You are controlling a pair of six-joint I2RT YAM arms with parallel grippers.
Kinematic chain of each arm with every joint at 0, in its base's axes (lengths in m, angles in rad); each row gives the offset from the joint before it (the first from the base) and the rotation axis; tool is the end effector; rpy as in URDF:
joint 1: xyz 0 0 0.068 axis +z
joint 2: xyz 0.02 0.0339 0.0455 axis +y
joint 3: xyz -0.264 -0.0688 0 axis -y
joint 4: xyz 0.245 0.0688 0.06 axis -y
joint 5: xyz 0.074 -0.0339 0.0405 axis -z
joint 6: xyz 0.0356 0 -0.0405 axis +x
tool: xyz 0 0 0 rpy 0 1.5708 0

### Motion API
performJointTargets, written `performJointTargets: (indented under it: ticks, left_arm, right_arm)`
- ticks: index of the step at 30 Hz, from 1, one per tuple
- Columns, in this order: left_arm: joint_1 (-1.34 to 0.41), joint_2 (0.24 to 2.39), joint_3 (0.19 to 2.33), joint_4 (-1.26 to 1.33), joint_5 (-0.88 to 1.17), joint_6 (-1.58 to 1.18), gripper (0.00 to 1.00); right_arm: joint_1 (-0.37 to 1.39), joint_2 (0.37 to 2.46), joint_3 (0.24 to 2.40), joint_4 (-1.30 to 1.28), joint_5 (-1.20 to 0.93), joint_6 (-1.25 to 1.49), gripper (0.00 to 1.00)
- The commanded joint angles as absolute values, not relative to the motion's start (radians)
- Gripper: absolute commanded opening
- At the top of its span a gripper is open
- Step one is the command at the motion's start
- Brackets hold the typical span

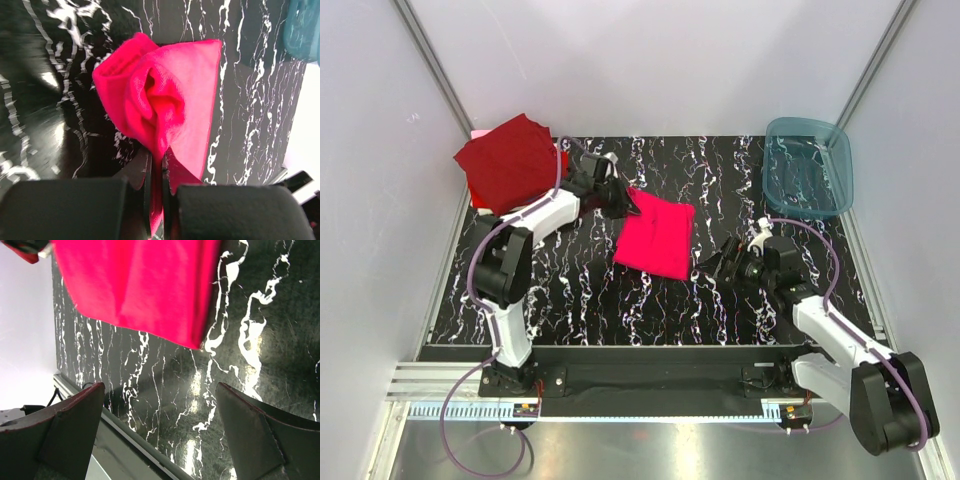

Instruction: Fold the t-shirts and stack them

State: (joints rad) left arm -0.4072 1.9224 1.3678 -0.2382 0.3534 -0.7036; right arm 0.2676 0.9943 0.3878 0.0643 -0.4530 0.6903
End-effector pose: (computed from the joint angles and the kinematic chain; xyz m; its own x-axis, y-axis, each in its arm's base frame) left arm 0.3864 -0.1801 0.2068 -0.8834 -0.2800 -0.3757 0.0302 0.7661 -0.6421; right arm 0.1911 0.0685 0.1898 -0.7653 0.3838 -0.5167 -0.1452 0.6791 0.7196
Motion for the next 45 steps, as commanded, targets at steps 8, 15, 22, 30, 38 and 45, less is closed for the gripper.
performJointTargets:
  ticks: [8, 15, 22, 30, 38, 45]
  left_arm:
    - [-0.325, 1.776, 1.508, -0.462, 0.308, -0.595, 0.00]
    - [-0.250, 1.747, 1.653, -0.572, 0.333, -0.557, 0.00]
    - [-0.175, 1.798, 1.900, -0.692, 0.380, -0.526, 0.00]
    - [-0.068, 1.815, 2.137, -0.738, 0.390, -0.555, 0.00]
    - [0.067, 1.742, 1.999, -0.390, 0.498, -0.682, 0.00]
    - [0.133, 1.925, 2.240, -0.370, 0.540, -0.745, 0.00]
  right_arm:
    - [0.270, 1.022, 0.396, 0.071, -0.428, 0.693, 1.00]
    - [0.267, 1.041, 0.402, 0.072, -0.426, 0.693, 1.00]
    - [0.268, 1.058, 0.407, 0.075, -0.430, 0.693, 1.00]
    - [0.267, 1.065, 0.407, 0.078, -0.434, 0.693, 1.00]
    - [0.264, 1.074, 0.408, 0.084, -0.443, 0.695, 1.00]
    - [0.264, 1.081, 0.410, 0.084, -0.446, 0.692, 1.00]
